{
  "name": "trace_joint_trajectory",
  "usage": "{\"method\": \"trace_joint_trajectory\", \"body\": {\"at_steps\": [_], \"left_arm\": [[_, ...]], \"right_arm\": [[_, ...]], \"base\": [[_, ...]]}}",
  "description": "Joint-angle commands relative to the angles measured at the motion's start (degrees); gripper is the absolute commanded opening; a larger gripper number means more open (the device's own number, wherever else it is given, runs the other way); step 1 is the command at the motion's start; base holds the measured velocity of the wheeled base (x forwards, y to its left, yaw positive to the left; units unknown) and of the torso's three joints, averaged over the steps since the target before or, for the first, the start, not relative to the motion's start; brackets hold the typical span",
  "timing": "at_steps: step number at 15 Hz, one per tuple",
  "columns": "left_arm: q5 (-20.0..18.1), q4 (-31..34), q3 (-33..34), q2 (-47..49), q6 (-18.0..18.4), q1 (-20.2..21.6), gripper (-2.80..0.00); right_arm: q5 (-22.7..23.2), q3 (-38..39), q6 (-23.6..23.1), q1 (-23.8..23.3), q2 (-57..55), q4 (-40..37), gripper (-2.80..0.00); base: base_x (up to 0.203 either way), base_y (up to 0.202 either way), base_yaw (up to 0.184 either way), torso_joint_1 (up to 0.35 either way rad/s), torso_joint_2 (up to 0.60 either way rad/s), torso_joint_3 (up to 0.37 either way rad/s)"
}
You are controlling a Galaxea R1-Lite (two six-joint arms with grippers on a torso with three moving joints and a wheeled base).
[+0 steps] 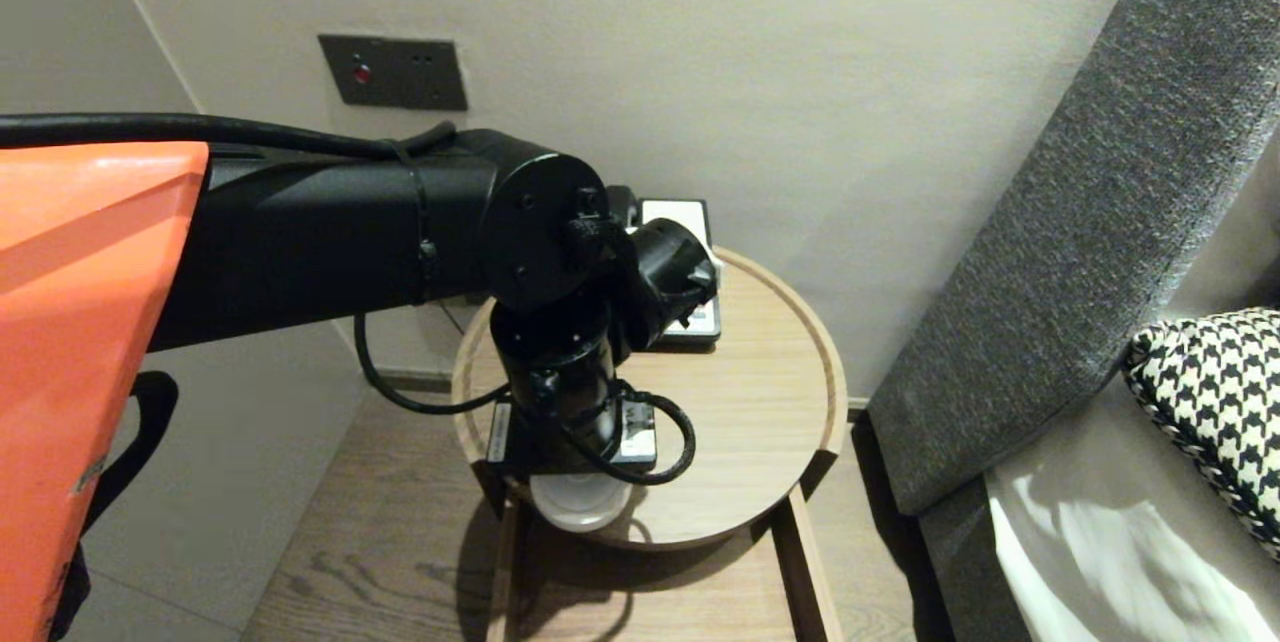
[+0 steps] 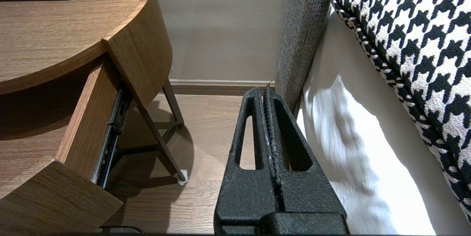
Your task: Take the remote control out of the drawer one by one and place them on the table
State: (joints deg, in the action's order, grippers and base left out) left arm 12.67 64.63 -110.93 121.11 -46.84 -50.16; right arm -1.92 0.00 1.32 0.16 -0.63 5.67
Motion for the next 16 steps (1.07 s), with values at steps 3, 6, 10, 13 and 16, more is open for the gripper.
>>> {"method": "trace_joint_trajectory", "body": {"at_steps": [3, 6, 10, 13, 16], "left_arm": [[0.1, 0.3, 0.0, 0.4, 0.7, 0.3, -2.80], [0.1, 0.2, 0.0, 0.5, 1.0, 0.3, -2.80], [0.0, 0.2, 0.0, 0.7, 1.0, 0.3, -2.80], [0.0, -0.3, 0.0, 0.8, 1.2, 0.3, -2.80], [0.0, -0.4, 0.0, 0.8, 1.1, 0.3, -2.80]], "right_arm": [[0.0, 2.3, 0.0, 0.0, 0.0, 0.0, -2.80], [0.0, 2.3, 0.0, 0.0, 0.0, 0.0, -2.80], [0.0, 2.3, 0.0, 0.0, 0.0, 0.0, -2.80], [0.0, 2.3, 0.0, 0.0, 0.0, 0.0, -2.80], [0.0, 2.3, 0.0, 0.0, 0.0, 0.0, -2.80]], "base": [[0.000, 0.000, 0.000, 0.000, 0.00, 0.000], [0.000, 0.000, 0.000, 0.000, 0.00, 0.000], [0.000, 0.000, 0.000, 0.000, 0.00, 0.000], [0.000, 0.000, 0.000, 0.000, 0.00, 0.000], [0.000, 0.000, 0.000, 0.000, 0.00, 0.000]]}}
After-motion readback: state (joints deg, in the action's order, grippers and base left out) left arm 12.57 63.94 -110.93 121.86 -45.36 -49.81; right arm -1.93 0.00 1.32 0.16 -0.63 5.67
